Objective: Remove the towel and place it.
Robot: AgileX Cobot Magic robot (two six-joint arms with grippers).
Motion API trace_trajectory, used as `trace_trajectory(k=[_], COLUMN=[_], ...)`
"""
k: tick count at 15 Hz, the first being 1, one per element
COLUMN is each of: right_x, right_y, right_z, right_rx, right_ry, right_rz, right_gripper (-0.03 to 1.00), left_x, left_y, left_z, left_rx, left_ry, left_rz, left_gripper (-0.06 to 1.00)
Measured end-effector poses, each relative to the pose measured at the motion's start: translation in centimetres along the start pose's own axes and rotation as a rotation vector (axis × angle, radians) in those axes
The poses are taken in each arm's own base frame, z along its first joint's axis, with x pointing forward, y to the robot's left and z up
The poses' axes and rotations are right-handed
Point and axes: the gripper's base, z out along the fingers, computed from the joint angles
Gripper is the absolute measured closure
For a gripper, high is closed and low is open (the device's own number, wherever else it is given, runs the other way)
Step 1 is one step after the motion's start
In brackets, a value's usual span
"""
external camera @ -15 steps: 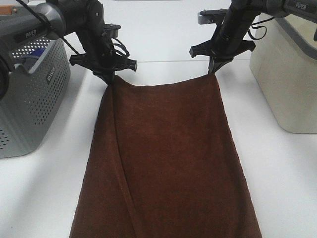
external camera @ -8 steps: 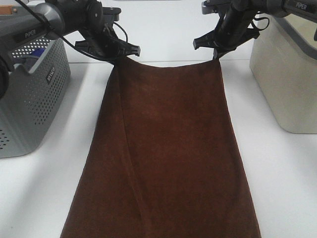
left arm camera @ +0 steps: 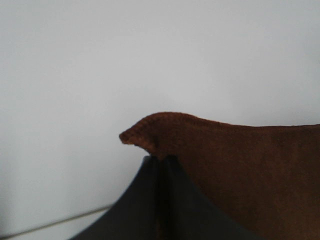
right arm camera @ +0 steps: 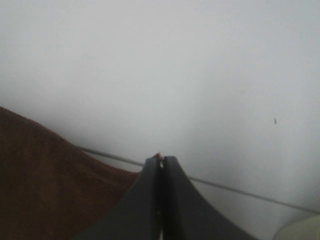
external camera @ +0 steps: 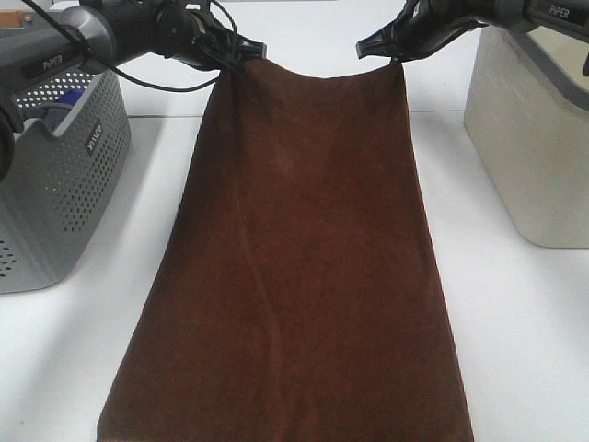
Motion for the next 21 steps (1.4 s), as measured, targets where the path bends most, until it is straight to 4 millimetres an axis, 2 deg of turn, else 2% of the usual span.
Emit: trace_trajectory(k=[3,5,8,11,12,14,15,16,18,21], right_x=[-0.6,-0.9,-1.2,0.2,1.0,1.9,1.9,1.9,1.9,1.4], right_y=[-0.6,-1.2,-2.1,-1.6,-1.4,-1.2,-1.2,-1.2,-1.2,-1.4], right_z=[0.1,0.1,0.2,1.6,2.3,2.9,3.0,3.0,3.0,2.2], right_rx=[0.014,0.020,0.027,0.017,0.013,0.009,0.008,0.007,0.007,0.009], right_ry=[-0.082,-0.122,-0.191,-0.183,-0.161,-0.139,-0.142,-0.147,-0.141,-0.104], right_rz=[-0.024,-0.015,0.010,0.011,0.009,0.010,0.015,0.018,0.021,0.049], right_gripper=[0.97,0.97,0.97,0.94,0.86,0.53,0.41,0.34,0.29,0.28], left_x=[-1.1,-1.0,0.8,2.2,2.2,2.0,2.0,1.9,1.9,2.0], left_y=[-0.2,-0.3,-0.3,0.4,0.9,1.7,2.0,2.1,2.1,2.2], left_z=[0.0,0.1,1.4,2.3,2.4,2.3,2.4,2.3,2.3,2.4], left_rx=[0.026,0.034,0.043,0.036,0.028,0.021,0.016,0.014,0.015,0.012], left_ry=[-0.122,-0.152,-0.156,-0.149,-0.148,-0.167,-0.168,-0.170,-0.174,-0.165], left_rz=[0.021,0.023,0.031,0.036,0.033,0.029,0.028,0.027,0.027,0.029], left_gripper=[0.93,0.93,0.93,0.89,0.81,0.58,0.44,0.35,0.28,0.27])
